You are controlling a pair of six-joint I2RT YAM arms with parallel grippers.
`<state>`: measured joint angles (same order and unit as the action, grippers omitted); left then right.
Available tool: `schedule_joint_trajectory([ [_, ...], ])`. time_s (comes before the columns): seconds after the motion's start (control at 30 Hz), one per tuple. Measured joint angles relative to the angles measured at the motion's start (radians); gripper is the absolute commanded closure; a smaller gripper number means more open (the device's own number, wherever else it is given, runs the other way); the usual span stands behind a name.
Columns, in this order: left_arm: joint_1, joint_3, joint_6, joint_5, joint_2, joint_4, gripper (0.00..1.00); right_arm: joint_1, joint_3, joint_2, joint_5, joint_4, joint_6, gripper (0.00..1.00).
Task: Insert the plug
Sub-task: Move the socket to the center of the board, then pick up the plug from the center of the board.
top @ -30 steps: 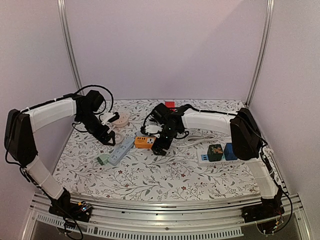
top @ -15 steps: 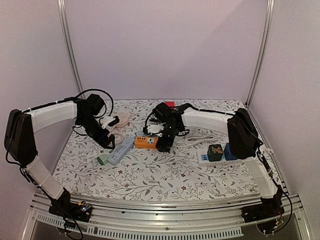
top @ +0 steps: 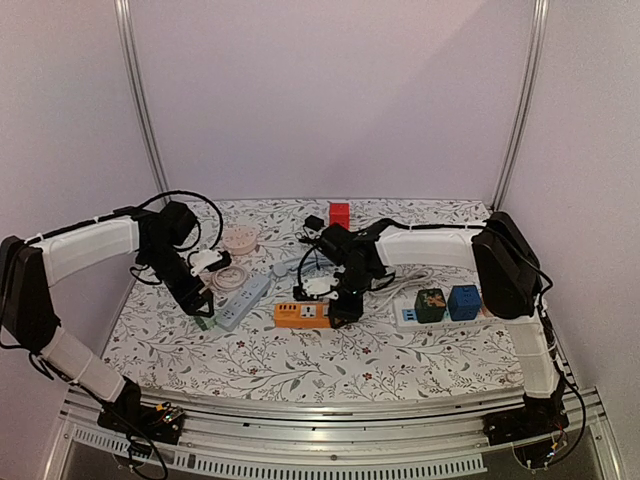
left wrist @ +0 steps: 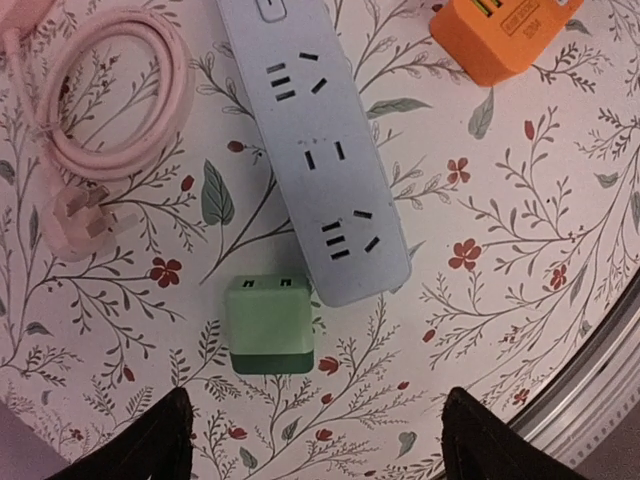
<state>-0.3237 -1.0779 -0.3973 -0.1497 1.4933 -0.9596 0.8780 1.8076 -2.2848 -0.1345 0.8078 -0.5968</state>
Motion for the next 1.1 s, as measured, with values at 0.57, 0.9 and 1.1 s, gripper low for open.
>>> schedule_joint_trajectory([
  [0.57, 0.002, 0.217, -0.128, 0.122, 0.035, 0.174, 0.28, 0.064, -0.179, 0.125, -0.034, 0.032, -0.044, 0.21],
  [0.9, 0.002, 0.211, -0.135, 0.155, 0.135, 0.279, 0.69, 0.064, -0.194, 0.27, -0.041, 0.001, 0.029, 0.18],
  [1.1, 0.005, 0.202, -0.133, 0.127, 0.142, 0.291, 1.0, 0.064, -0.22, 0.33, -0.044, -0.029, 0.065, 0.16],
])
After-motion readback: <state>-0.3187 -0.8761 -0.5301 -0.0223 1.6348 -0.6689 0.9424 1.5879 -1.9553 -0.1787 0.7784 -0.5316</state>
